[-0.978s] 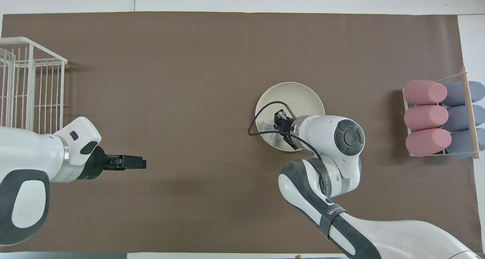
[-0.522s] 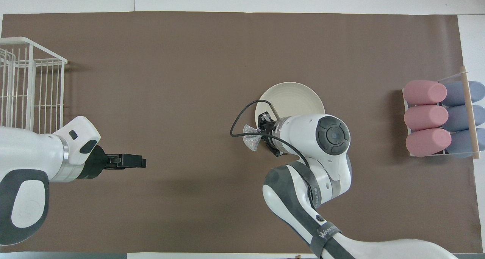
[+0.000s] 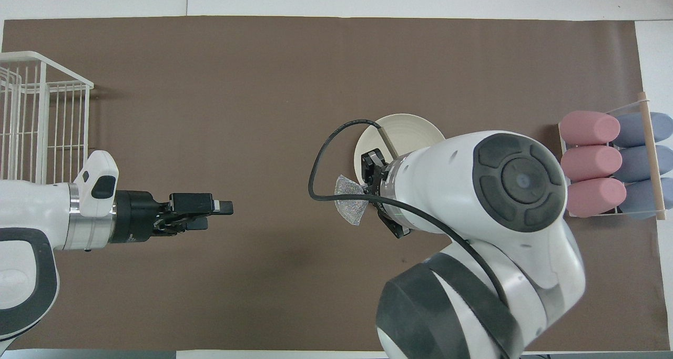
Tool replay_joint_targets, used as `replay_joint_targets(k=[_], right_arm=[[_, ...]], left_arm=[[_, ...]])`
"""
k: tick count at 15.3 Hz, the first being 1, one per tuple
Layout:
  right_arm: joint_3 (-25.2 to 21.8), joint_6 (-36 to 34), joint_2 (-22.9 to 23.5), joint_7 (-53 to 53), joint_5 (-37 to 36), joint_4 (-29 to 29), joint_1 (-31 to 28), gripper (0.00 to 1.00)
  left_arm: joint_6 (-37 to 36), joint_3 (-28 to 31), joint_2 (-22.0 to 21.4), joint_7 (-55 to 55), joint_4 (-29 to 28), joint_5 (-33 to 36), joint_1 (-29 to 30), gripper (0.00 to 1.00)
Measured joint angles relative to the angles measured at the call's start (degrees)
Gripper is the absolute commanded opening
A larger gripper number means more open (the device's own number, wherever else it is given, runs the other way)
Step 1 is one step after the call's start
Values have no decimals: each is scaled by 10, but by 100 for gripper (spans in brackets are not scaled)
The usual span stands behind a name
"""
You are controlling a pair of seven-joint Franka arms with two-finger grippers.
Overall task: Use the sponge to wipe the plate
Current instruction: 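Bring the sponge back toward the left gripper with the right gripper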
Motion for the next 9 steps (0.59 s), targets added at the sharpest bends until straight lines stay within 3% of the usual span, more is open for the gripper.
replay_joint_targets(k=[4, 8, 9], right_arm=[[6, -22, 5, 135, -39, 39, 56, 0], [8, -22, 14, 190, -56, 39, 101, 0], [8, -22, 15, 190, -57, 39, 102, 0]], left_arm=[[-1, -7, 0, 8, 5, -134, -2, 100], [-31, -12, -4, 14, 13, -189, -3, 100], [-34, -13, -6, 18, 14, -199, -6, 88]])
